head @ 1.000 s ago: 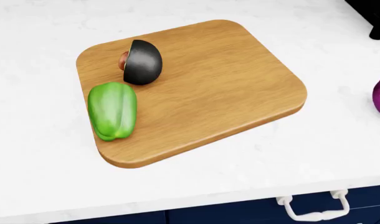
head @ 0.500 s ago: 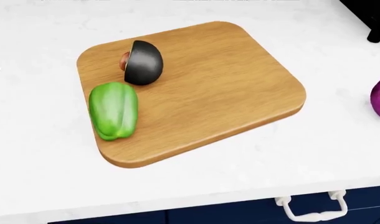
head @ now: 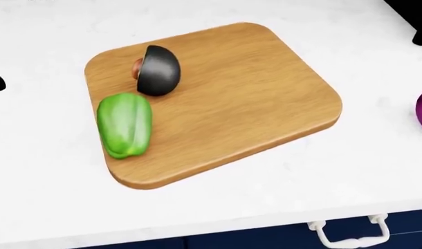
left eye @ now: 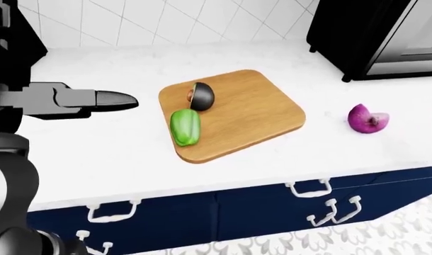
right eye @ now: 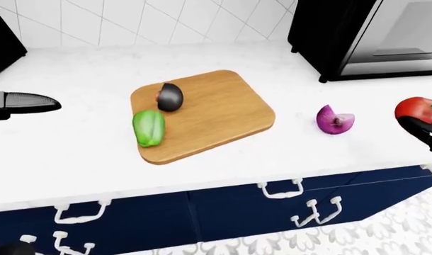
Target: Place the avocado, onion, tomato and bell pepper on the cutting board.
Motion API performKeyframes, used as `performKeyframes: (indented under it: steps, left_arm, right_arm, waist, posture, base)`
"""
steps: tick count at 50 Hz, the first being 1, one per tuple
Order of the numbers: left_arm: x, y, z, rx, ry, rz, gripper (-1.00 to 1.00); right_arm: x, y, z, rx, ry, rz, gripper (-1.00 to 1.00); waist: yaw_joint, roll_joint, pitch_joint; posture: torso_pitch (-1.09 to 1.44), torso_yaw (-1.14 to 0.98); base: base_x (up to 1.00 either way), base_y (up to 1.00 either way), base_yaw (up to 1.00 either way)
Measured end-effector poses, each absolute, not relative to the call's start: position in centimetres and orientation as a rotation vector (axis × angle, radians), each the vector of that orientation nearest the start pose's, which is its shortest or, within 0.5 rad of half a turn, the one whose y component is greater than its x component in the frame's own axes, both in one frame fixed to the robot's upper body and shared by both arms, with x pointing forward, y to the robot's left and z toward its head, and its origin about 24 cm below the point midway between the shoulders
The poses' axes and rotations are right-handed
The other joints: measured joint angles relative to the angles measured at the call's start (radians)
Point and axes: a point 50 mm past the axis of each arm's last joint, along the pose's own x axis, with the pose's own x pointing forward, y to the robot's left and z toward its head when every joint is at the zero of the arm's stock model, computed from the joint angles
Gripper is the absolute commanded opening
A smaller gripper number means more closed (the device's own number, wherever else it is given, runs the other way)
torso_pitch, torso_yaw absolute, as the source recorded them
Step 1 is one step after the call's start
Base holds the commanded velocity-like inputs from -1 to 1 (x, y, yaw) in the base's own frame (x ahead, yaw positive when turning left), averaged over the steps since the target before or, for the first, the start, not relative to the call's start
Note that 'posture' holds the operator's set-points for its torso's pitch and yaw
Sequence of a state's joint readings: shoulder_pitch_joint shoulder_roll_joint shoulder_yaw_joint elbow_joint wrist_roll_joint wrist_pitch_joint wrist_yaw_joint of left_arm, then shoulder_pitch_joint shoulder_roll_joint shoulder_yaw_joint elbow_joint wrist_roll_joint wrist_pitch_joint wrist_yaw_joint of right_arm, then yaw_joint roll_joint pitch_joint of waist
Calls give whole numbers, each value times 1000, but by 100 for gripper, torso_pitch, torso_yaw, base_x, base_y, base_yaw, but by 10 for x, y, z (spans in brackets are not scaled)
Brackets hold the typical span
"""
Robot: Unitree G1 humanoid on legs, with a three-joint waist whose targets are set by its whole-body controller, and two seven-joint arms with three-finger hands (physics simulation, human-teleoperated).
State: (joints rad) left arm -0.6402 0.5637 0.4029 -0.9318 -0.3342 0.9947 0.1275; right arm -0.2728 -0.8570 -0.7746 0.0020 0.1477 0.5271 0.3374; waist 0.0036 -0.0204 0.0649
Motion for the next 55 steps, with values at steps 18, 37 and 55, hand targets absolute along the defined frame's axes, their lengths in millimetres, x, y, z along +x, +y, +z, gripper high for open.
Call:
performKeyframes:
  steps: [18,37,55]
  left_arm:
    - [201,207,328,269,-679,191,100]
    - [201,203,327,277,-683,169,100]
    - [201,202,327,279,-683,164,100]
  right_arm:
    - [248,-318,341,-527,-253,-197,-100]
    - [341,-232,337,-506,-204,117,-100]
    - [402,-184,336,-512,-191,261,-100]
  waist:
    - [-2,-9,6]
    - [-10,31,7]
    - [-21,51,2]
  posture:
    - [0,0]
    - [0,0]
    - [0,0]
  base:
    - [0,0,0]
    - [0,0,0]
    - [0,0,0]
